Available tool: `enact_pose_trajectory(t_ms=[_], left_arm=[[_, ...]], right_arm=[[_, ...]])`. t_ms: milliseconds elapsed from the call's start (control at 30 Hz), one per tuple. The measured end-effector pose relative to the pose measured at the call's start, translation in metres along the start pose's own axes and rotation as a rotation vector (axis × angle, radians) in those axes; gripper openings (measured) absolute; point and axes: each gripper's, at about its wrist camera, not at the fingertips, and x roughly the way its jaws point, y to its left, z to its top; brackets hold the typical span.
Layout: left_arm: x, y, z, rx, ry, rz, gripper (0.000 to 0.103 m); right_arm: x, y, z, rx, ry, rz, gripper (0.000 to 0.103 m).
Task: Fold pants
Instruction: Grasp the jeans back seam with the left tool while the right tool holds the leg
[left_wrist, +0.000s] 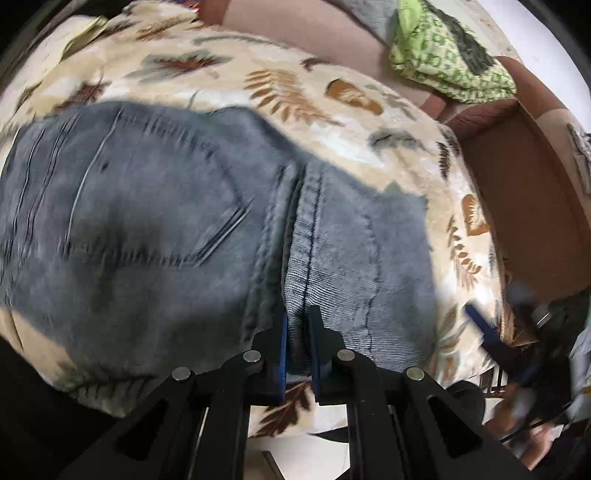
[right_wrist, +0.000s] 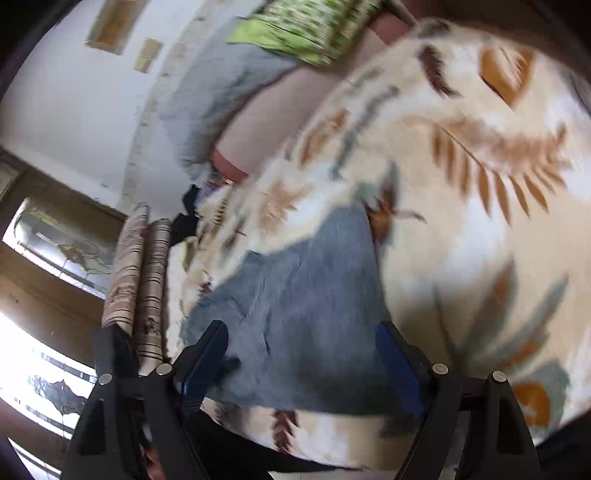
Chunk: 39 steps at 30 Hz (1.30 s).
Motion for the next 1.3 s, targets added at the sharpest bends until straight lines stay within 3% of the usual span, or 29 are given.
enact_pose_trajectory(t_ms=[67,133,200,300,400,433,500,533,600,667,733,800,867,933,967,1100,1233,1300], left_arm=[[0.022,0.007,-0.006,-0.003,0.063,0.015,0.013],[0.023,0.005,-0.004,-0.005,0.044,0.002,0.013],[0.015,0.002,0.000,0.007,0.044,-0.018,0.020],[-0.017,-0.014,0.007,0.103,-0.098,0.041,0.028],[-0.041,-0.030,0.015,0.155,-0.192,-0.029,0.038],[-0.042,-0.040,0.017,0.193,-0.208,-0.064,0.047],[-0.020,-0.052,0.021,0.228,-0.159,-0.078,0.052],[-0.003,-0.055,0.022,0.241,-0.111,-0.047,0.052],[0.053,-0.046,0.018,0.248,0.065,0.067,0.048],[0.051,-0.048,0.011,0.305,-0.019,0.069,0.051],[0.047,-0.047,0.011,0.303,-0.010,0.053,0.051],[0.038,-0.038,0.020,0.246,-0.002,-0.014,0.051],[0.027,-0.027,0.039,0.157,-0.024,-0.090,0.055],[0.018,-0.011,0.066,0.078,-0.072,-0.109,0.067],[0.017,-0.006,0.075,0.055,-0.079,-0.094,0.069],[0.051,-0.005,0.119,0.031,0.008,-0.084,0.068],[0.071,-0.020,0.125,0.076,0.065,-0.101,0.067],[0.079,-0.016,0.126,0.045,0.096,-0.088,0.065]], right_arm=[[0.014,0.003,0.003,0.004,0.036,0.026,0.086],[0.048,-0.005,-0.001,0.010,0.150,0.041,0.091],[0.077,-0.026,-0.010,0.058,0.250,-0.072,0.091],[0.071,-0.025,-0.012,0.054,0.212,-0.031,0.094],[0.073,-0.029,-0.011,0.067,0.224,-0.020,0.094],[0.073,-0.030,-0.010,0.071,0.225,-0.015,0.094],[0.073,-0.032,-0.010,0.084,0.234,-0.001,0.094],[0.072,-0.033,-0.008,0.096,0.240,0.007,0.094],[0.067,-0.036,-0.001,0.138,0.249,0.009,0.094],[0.053,-0.029,0.011,0.129,0.203,0.001,0.094],[0.044,-0.016,0.021,0.099,0.169,0.028,0.094],[0.049,-0.009,0.029,0.094,0.170,0.077,0.094],[0.072,-0.018,0.023,0.120,0.246,0.083,0.094],[0.094,-0.037,0.008,0.175,0.312,0.046,0.094],[0.091,-0.041,0.004,0.164,0.271,0.076,0.094],[0.086,-0.043,0.001,0.171,0.248,0.112,0.094],[0.086,-0.042,0.001,0.163,0.246,0.112,0.094],[0.086,-0.042,-0.001,0.149,0.242,0.112,0.094]])
